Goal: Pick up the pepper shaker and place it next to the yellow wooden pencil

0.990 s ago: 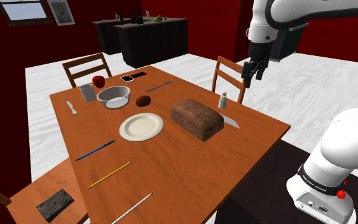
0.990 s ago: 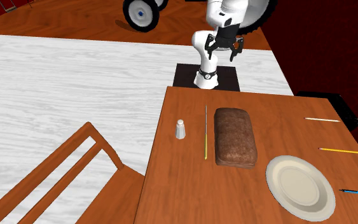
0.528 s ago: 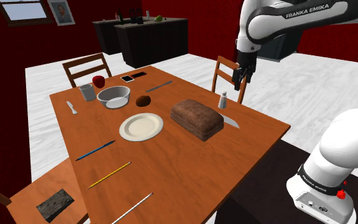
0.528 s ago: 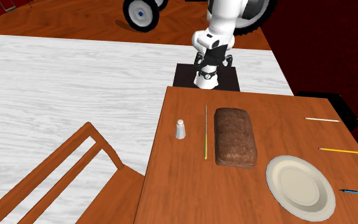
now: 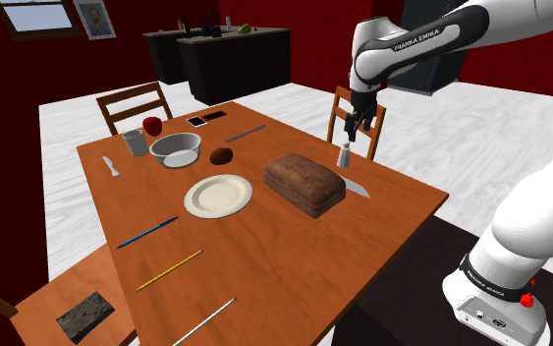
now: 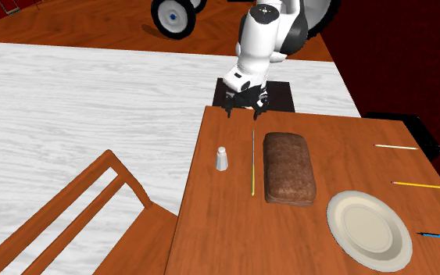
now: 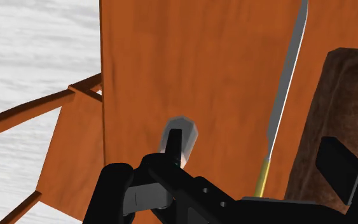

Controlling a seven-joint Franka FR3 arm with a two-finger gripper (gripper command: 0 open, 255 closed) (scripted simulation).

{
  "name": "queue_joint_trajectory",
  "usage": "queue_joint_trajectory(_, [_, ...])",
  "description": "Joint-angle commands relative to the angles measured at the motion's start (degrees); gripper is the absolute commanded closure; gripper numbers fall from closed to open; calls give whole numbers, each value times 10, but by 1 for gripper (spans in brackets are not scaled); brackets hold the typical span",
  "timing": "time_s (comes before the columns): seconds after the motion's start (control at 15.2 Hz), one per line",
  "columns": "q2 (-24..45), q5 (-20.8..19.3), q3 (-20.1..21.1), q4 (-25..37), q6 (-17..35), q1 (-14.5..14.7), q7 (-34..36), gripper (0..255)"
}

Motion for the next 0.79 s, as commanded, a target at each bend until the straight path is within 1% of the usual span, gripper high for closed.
queue_joint_trajectory(0.0, [41,-4,-7,24,20,-4,-13,0])
queue_joint_trajectory(0.46, [188,-6,-25,126,71,-19,-54,0])
queue_joint_trajectory(0.73, [203,-6,-26,118,94,-21,-55,0])
